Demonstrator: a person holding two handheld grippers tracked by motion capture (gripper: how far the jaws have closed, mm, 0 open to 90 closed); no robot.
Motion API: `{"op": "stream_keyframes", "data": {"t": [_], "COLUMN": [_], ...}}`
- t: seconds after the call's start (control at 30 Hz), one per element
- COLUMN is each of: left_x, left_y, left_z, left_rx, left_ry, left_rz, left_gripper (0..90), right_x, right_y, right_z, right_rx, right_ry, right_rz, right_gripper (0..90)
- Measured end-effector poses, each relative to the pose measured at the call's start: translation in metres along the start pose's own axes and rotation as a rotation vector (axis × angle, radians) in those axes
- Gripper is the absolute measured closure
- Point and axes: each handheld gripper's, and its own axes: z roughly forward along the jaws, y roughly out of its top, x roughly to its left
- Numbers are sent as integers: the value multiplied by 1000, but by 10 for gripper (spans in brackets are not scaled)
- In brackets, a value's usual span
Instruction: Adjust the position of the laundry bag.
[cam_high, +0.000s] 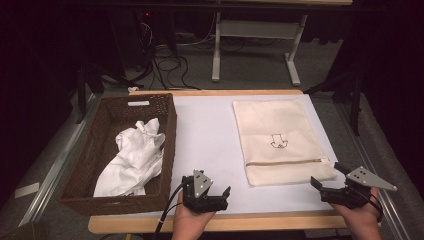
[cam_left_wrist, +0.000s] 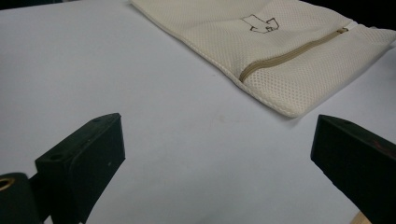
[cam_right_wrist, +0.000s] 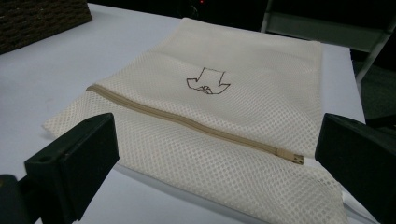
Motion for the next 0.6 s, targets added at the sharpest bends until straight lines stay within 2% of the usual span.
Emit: {"op": "stream_keyframes", "data": {"t": [0.17,0.3,0.37,0.5,0.6], "left_x": [-5,-9,-11,-16,-24], "left_y": [1,4,6,9,12], "left_z": [12,21,26,36,53], "left_rx": [17,40,60,70,95], "left_ry": [-26,-29,-37,-38,-48], "left_rz": [-17,-1,-4,-2,-3], "left_gripper": [58,84,101,117,126], "right_x": [0,-1,-1,-1,-1], "right_y": [-1,-2,-2,-2,-2], "right_z": [2,3,4,3,2], "right_rx": [4,6,9,4,2], "right_ry": [9,17,23,23,17], "right_rz": [2,0,0,0,4], "right_gripper": [3,3,3,3,3]}}
